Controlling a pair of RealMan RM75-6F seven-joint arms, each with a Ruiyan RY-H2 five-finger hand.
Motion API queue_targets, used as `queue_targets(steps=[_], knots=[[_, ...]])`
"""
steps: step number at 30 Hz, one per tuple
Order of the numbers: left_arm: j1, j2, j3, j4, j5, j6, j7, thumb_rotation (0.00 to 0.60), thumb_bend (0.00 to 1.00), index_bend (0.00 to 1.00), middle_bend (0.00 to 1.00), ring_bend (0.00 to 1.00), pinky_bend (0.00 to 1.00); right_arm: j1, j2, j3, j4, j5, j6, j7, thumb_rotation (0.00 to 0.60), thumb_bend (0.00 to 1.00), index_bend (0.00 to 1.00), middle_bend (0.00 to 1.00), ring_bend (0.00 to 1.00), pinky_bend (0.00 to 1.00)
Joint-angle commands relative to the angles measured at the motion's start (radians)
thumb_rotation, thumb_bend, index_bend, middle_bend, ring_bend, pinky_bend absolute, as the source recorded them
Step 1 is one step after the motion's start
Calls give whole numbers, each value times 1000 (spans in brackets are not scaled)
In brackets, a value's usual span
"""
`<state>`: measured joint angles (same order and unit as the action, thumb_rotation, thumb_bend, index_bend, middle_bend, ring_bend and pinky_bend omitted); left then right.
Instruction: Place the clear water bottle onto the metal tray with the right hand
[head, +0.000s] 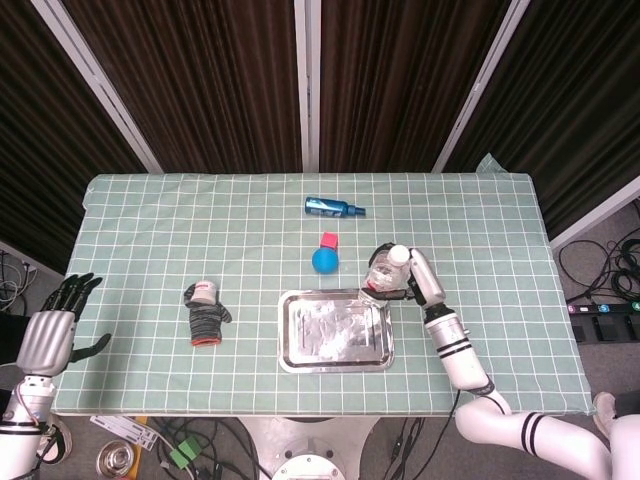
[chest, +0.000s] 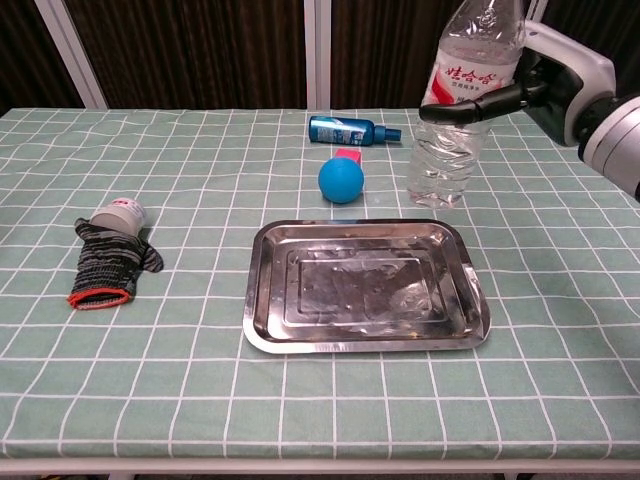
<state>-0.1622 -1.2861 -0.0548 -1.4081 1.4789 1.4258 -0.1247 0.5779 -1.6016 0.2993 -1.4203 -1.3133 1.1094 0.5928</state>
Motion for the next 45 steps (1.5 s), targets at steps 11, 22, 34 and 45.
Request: queue_targets(steps=[11,22,34,45], knots=[[4,-5,11,-8,11,3,20,600,233,162,180,87,191,37,3,16,-81,-16,-28,-77,600,165,840,682,542,582],[-4,-12,16,-3,23,-6,7,600,233,162,180,87,190,-136,186,-32,-124,-12,96,-1,600,165,839,682,542,582],[28,10,16,-10,8,30,7,600,234,163,180,87,191,-5,-51,-93,-25,-77,-50,-15,600,164,834,681,542,582],[38,-3,25,8,15,35,-8,600,234,162,180,87,190,29,-164,-127,136,-113,-75,31,600,125,812,663,510,572]])
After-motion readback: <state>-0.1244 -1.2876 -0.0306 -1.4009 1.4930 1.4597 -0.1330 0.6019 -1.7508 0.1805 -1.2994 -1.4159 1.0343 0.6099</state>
